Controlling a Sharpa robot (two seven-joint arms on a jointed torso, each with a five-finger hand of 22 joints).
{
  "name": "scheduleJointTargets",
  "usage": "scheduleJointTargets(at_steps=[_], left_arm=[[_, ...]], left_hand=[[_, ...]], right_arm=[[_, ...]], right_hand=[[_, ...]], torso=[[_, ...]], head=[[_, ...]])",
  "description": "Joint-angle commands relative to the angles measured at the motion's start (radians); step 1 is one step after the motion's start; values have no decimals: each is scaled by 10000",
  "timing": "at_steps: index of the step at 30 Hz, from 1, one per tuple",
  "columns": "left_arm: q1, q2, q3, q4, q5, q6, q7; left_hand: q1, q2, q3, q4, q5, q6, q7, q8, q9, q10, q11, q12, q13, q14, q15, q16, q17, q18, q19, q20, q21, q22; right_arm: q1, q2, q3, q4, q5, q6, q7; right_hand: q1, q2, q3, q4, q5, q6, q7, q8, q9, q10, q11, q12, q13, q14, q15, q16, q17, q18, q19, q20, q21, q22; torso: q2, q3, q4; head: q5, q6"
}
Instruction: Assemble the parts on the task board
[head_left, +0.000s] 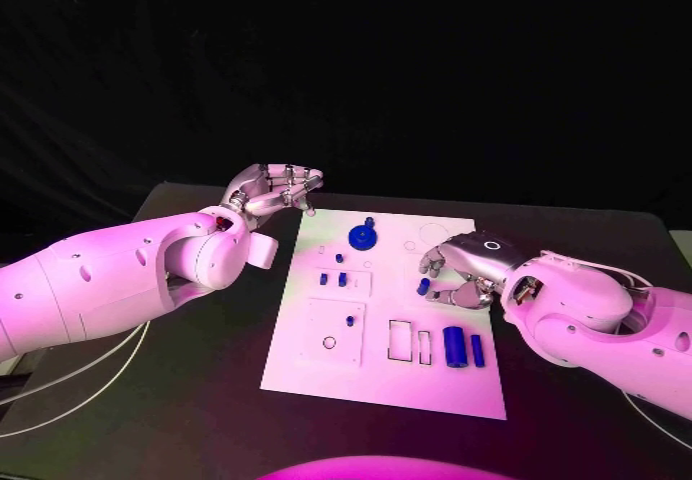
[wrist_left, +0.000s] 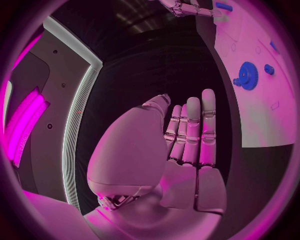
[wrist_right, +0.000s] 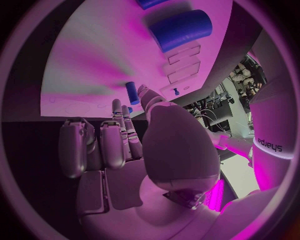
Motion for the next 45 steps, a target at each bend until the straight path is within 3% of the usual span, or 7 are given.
scheduleJointTargets(at_steps=[1,5,14,22,28,34,45], left_arm=[[5,7,6,20,42,162,51],[5,3,5,21,42,163,43],[5,0,5,15,42,154,28],[5,-1,5,15,42,144,19],[5,4,5,9,42,129,18],[5,12,5,-13,42,108,20],[4,45,5,-51,42,107,13]], left_hand=[[-37,-97,46,-5,35,-45,46,55,-7,-84,-19,55,-15,-66,-16,-40,-11,134,-45,8,-44,-13],[-37,-97,46,-5,35,-45,46,55,-7,-84,-19,55,-15,-66,-16,-40,-11,134,-45,8,-44,-13],[-48,-89,63,0,35,-46,47,63,-6,-90,-18,63,-15,-67,-14,-39,-14,134,-45,10,-48,-15],[-49,-76,83,1,38,-46,46,70,-5,-95,-18,70,-15,-68,-14,-38,-17,135,-45,11,-50,-15],[-27,-69,132,-22,42,-50,42,84,-4,-107,-20,85,-16,-73,-18,-36,-24,138,-43,10,-52,-16],[10,-71,204,-64,44,-56,42,104,-2,-124,-20,104,-19,-80,-22,-36,-35,141,-40,6,-49,-12],[23,-72,234,-80,45,-58,44,112,-2,-132,-19,111,-21,-85,-23,-37,-41,142,-39,4,-46,-10]], right_arm=[[-37,73,-9,-58,37,347,139],[-101,230,-25,-170,89,231,151],[-162,386,-37,-308,129,78,104],[-179,407,-38,-317,109,-141,49],[-186,371,-38,-253,2,-494,-25],[-181,178,-26,69,-8,-847,-23],[71,-300,96,1530,212,-1388,55]], right_hand=[[149,76,73,123,-51,99,3,-6,-14,184,-80,132,-9,273,-68,35,-13,89,230,-4,191,1846],[329,238,392,200,-183,260,7,15,-23,401,-117,210,-60,290,-107,53,13,49,321,-47,387,1922],[476,369,1140,364,-373,680,-18,119,-3,937,-164,312,-135,349,-149,171,170,-16,449,-86,705,2051],[644,496,1998,218,-554,1314,-147,463,214,1473,-308,333,-107,376,-262,234,225,-76,560,-186,1013,2174],[732,557,2461,-77,-580,1481,-223,688,456,1730,-388,276,-89,381,-336,248,226,-106,610,-257,1158,2233],[754,465,2716,-371,-583,1488,-213,814,634,1839,-403,200,-80,386,-348,263,239,-118,628,-279,1210,2257],[642,326,2811,-511,-573,1454,-187,856,734,1862,-386,123,-77,377,-339,245,197,-118,627,-279,1208,2263]], torso=[[6,3,-9],[5,5,-16],[-1,7,-11],[-1,13,-31],[-5,7,-6],[-10,3,1],[-10,-7,-23]], head=[[21,-12],[28,-22],[38,-58],[42,-66],[27,-78],[38,-74],[89,-68]])
